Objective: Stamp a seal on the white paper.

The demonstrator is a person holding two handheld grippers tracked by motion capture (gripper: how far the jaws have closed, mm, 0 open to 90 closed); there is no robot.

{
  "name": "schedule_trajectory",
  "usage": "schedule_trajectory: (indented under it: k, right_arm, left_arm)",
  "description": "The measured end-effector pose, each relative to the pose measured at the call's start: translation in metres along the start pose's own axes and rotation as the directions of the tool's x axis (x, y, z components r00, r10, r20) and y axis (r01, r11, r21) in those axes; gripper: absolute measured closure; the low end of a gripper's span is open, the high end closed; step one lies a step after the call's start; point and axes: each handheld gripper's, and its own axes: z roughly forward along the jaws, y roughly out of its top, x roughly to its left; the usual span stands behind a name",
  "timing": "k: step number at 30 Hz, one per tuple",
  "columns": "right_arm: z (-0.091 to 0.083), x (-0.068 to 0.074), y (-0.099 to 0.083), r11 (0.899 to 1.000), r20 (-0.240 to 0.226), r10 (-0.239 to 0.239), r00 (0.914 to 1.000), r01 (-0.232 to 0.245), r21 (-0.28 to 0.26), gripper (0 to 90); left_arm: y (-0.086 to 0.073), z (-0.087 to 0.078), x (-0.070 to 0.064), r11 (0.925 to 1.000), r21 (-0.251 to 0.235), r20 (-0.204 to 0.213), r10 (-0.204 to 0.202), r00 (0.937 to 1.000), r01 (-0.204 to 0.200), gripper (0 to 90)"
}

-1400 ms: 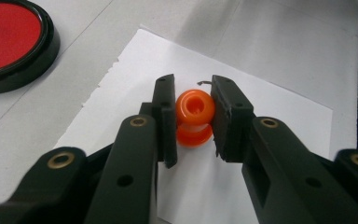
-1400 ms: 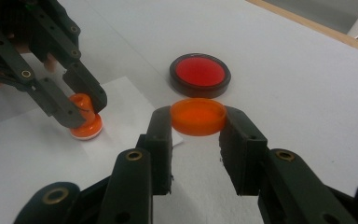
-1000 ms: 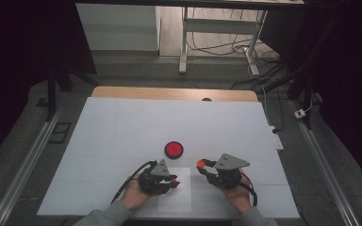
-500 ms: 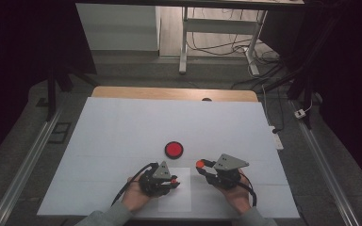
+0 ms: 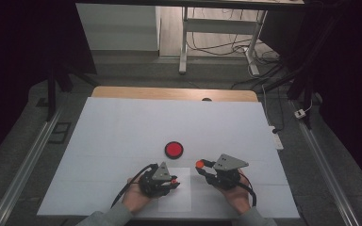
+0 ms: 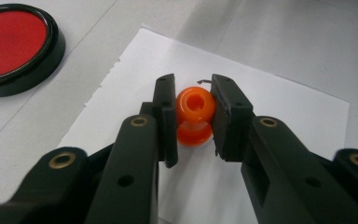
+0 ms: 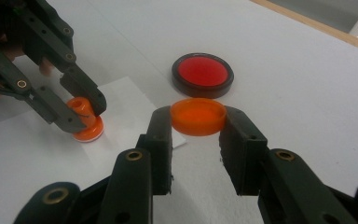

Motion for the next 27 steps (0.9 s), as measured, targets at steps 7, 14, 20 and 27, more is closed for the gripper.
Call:
schedule_trajectory:
  k: [7, 14, 20, 27]
  right_arm:
    - [0.0002, 0.0, -0.0001, 1.0, 0.0, 0.0, 1.0, 0.0, 0.0, 64.3]
    - [0.0, -0.0001, -0.0002, 1.0, -0.001, 0.0, 1.0, 0.0, -0.003, 64.3]
    - [0.0, -0.0006, -0.0004, 1.0, 0.001, -0.001, 1.0, 0.001, -0.006, 64.3]
    - [-0.0016, -0.002, -0.0008, 1.0, 0.007, -0.001, 1.0, 0.001, -0.001, 64.3]
  left_arm:
    - [0.0, 0.0, -0.0001, 1.0, 0.003, -0.001, 0.004, 1.0, -0.004, 72.6]
    - [0.0008, 0.0, -0.0003, 1.0, 0.009, -0.003, 0.0, 1.0, 0.0, 72.7]
    - [0.0006, -0.0001, -0.0003, 1.0, 0.008, -0.003, 0.002, 1.0, -0.002, 72.7]
    - [0.0004, -0.0001, -0.0008, 0.9999, 0.008, -0.006, 0.011, 0.9999, -0.011, 72.7]
